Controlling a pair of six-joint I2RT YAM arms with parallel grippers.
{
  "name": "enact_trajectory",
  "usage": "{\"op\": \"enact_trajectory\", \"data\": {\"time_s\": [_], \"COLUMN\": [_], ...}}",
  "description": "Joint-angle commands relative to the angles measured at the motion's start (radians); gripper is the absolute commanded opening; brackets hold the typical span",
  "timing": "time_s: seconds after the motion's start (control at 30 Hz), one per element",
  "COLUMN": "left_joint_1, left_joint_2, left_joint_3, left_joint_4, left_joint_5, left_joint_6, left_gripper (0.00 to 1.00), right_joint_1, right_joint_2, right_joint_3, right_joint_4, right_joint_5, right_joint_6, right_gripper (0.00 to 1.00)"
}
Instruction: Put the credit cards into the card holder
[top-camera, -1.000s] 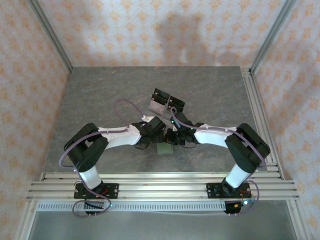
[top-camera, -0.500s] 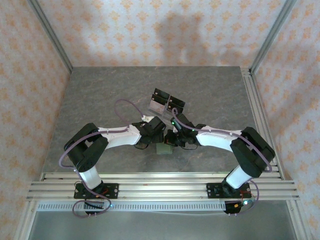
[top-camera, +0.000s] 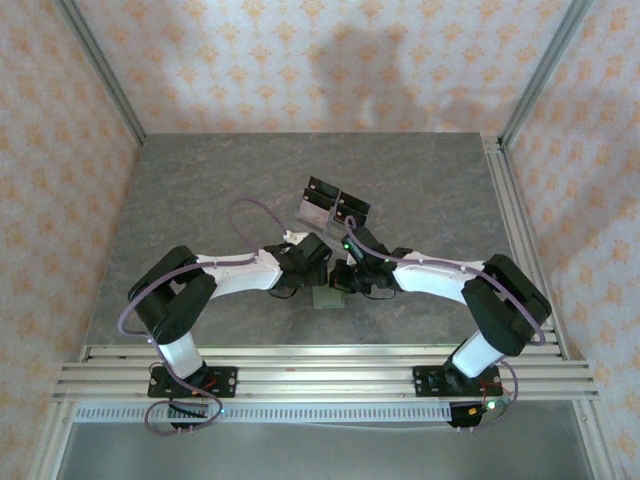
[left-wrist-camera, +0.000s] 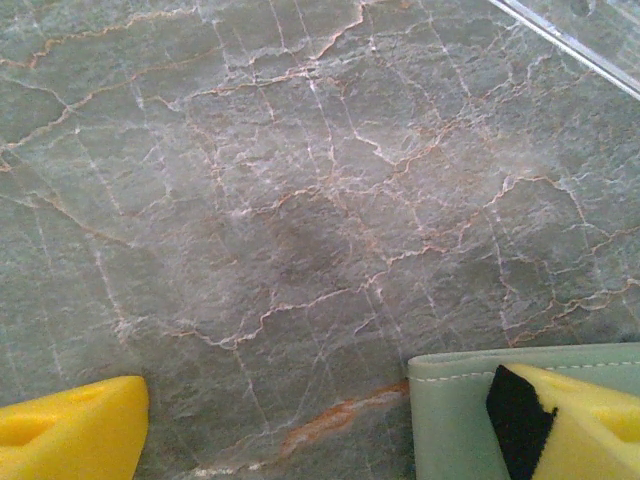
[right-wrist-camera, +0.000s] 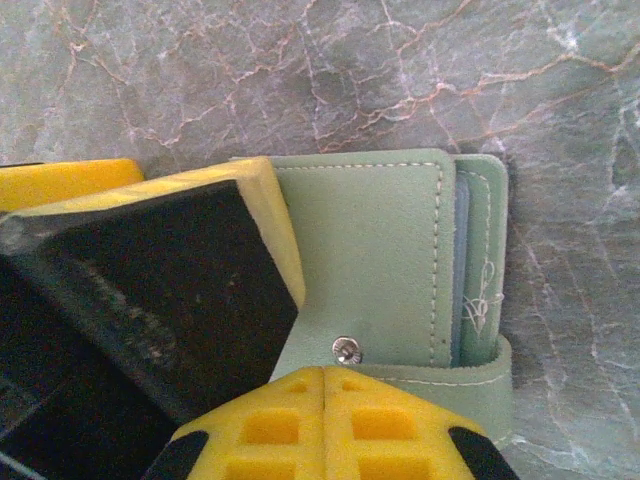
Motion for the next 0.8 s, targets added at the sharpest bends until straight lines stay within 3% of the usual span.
{"op": "enact_trajectory", "data": {"time_s": [0.0, 0.77], "left_joint_1": [-0.022, -0.024], "left_joint_2": [0.036, 0.05], "left_joint_3": [-0.03, -0.03], "left_joint_4": [0.001, 0.007], "left_joint_5": [0.094, 0.103], "left_joint_6": [-0.01, -0.009], "left_gripper": [0.89, 0.89], "right_joint_1": [0.005, 0.005], "right_joint_2": [0.021, 0.02], "right_joint_3": [0.019, 0.06], "right_joint_4": [0.003, 0.006], "right_joint_5": [-0.002, 0.013], "right_joint_6": [0.0, -0.001], "right_gripper": [0.0, 0.0]}}
